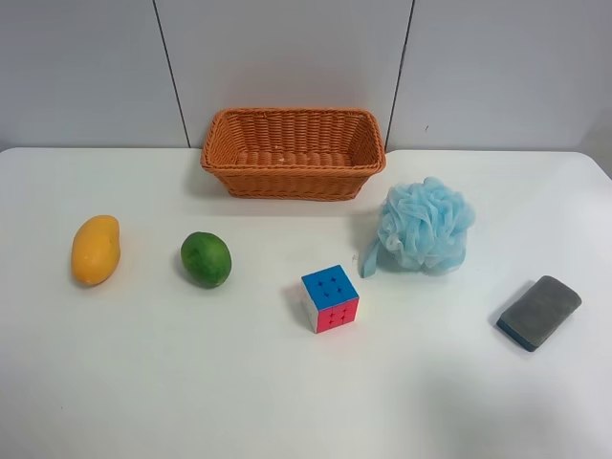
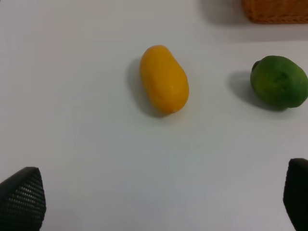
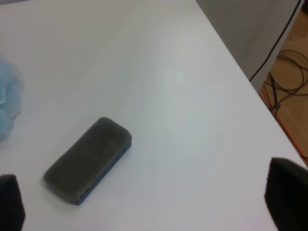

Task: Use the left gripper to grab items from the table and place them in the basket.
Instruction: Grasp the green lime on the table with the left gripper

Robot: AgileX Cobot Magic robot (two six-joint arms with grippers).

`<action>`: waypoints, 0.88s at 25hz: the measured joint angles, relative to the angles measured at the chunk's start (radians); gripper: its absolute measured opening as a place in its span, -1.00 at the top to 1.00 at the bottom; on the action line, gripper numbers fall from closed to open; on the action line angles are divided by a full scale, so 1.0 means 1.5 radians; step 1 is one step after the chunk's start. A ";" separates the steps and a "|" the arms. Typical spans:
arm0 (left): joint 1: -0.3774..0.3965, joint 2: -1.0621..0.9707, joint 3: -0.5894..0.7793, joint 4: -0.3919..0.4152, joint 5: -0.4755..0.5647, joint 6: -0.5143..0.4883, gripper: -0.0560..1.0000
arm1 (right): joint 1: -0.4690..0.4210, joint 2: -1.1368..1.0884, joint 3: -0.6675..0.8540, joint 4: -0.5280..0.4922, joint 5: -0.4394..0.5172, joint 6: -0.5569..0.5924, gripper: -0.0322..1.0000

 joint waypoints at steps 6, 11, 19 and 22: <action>0.000 0.000 0.000 0.000 0.000 0.000 -0.98 | 0.000 0.000 0.000 0.000 0.000 0.000 -0.98; 0.000 0.000 0.000 0.000 0.000 0.000 -0.98 | 0.000 0.000 0.000 0.000 0.000 0.000 -0.98; 0.000 0.000 0.000 0.000 0.000 0.000 -0.98 | 0.000 0.000 0.000 0.000 0.000 0.000 -0.98; 0.000 0.000 0.000 0.000 0.000 0.000 -0.98 | 0.000 0.000 0.000 0.000 0.000 0.000 -0.98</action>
